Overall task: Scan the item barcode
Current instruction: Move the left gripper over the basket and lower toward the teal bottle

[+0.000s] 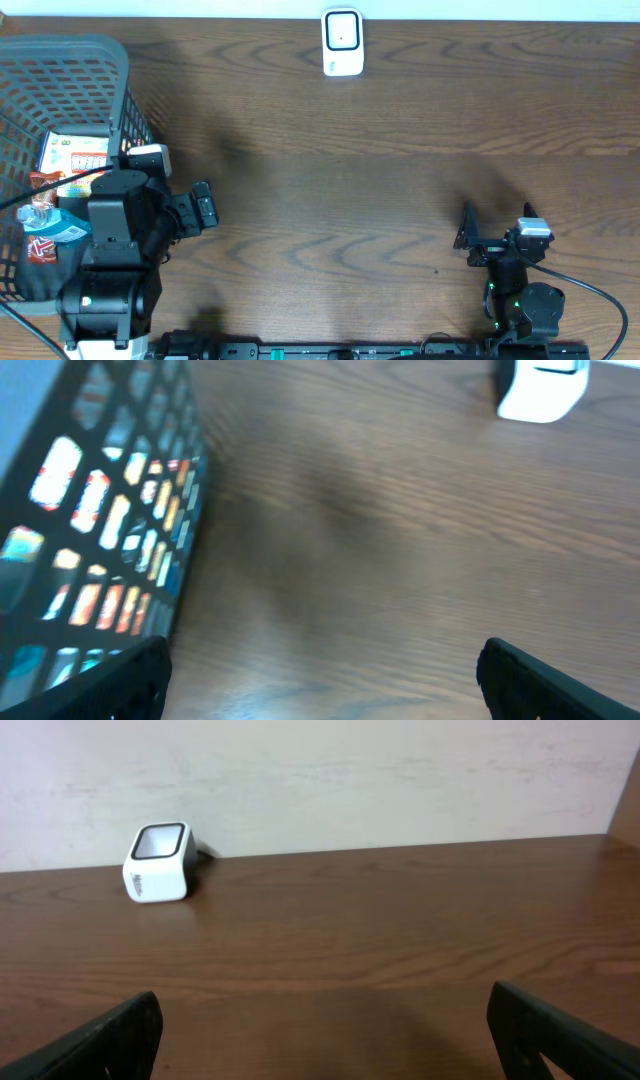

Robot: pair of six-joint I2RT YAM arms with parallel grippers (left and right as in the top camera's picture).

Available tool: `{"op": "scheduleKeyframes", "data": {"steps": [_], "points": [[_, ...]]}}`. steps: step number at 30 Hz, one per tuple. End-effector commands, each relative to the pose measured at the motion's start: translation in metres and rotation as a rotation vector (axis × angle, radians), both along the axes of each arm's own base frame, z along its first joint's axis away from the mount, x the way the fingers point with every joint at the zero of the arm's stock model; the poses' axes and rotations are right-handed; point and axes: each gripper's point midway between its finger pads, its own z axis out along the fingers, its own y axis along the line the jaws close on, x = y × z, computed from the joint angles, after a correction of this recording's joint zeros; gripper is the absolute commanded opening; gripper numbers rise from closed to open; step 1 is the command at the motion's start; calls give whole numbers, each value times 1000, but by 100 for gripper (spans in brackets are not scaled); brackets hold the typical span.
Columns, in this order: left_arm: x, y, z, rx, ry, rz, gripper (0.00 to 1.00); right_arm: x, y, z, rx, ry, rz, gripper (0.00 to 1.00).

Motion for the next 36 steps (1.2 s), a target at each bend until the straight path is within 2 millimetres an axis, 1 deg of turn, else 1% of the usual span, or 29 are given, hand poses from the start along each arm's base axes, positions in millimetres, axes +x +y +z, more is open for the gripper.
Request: {"op": "scheduleKeyframes", "data": {"steps": [1,7,13,18,21,24,32,36], "points": [[1,-14,7,-40,-14,-72,98,0,2,-1,-12,0,7,99],[8,-13,-4,-42,36,-58,98,0,2,-1,-12,0,7,99],[24,-13,-18,-56,123,-43,98,0,2,-1,-12,1,7,99],[29,-10,-22,-46,193,-25,98,0,2,-1,-12,0,7,99],[31,4,-18,-17,210,63,98,0,2,-1,-12,0,7,99],[31,12,-11,1,203,118,98,0,2,-1,-12,0,7,99],[32,15,12,-19,165,158,98,0,2,-1,-12,0,7,99],[32,15,15,-20,160,158,98,0,2,-1,-12,1,7,99]]}}
